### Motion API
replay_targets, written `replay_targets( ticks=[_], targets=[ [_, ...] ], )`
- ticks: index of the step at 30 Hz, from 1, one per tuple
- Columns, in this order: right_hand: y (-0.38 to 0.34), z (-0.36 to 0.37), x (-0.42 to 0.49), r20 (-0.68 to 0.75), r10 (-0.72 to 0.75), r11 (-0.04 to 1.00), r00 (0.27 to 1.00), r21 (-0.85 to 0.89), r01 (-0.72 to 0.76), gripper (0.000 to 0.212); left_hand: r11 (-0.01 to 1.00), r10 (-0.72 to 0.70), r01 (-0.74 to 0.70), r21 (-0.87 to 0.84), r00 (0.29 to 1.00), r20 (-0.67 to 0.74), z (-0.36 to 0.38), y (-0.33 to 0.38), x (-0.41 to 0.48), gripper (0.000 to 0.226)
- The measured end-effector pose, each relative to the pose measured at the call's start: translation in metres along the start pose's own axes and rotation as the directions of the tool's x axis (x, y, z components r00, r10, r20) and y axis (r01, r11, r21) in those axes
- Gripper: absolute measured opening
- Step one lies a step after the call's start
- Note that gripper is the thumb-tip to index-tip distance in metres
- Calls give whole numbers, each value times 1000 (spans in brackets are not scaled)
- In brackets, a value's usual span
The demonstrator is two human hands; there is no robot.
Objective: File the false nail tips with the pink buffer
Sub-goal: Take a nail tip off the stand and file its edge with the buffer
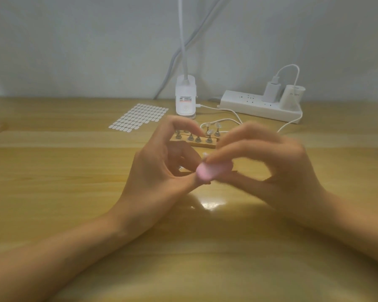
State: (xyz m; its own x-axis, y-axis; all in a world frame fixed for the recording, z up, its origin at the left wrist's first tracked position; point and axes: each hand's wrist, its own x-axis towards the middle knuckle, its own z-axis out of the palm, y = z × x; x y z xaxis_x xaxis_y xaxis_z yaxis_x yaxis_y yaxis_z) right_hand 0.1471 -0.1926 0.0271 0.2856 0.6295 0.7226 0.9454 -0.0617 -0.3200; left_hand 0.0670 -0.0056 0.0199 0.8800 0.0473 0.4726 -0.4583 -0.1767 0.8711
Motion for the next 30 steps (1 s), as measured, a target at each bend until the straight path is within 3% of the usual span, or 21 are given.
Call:
replay_targets(
  ticks=[5,9,19,21,23,27,30],
  targets=[
    [1,-5,1,-43,51,999,998,-14,-52,18,1000,3,-3,1,1000,-2,0,-1,0,47],
    [-2,-1,0,16,-20,1000,1000,-19,20,17,1000,12,-12,-1,1000,15,0,-2,-1,48],
    [7,-11,2,-103,122,991,987,70,-115,18,999,5,-5,35,1000,-4,-1,-2,-1,48],
    [2,-5,1,-45,73,993,996,99,-69,19,1000,-6,7,22,1000,-10,-1,-2,-1,49],
    [1,0,-1,7,17,1000,1000,17,-17,19,999,-20,21,24,1000,-10,-1,-2,-1,49],
    [5,-10,1,-46,85,996,995,-18,-86,17,998,-43,44,37,999,-14,-1,-2,0,47],
    [2,-3,0,11,9,1000,1000,-4,-9,17,998,-30,30,52,999,-18,0,-2,0,47]
  ],
)
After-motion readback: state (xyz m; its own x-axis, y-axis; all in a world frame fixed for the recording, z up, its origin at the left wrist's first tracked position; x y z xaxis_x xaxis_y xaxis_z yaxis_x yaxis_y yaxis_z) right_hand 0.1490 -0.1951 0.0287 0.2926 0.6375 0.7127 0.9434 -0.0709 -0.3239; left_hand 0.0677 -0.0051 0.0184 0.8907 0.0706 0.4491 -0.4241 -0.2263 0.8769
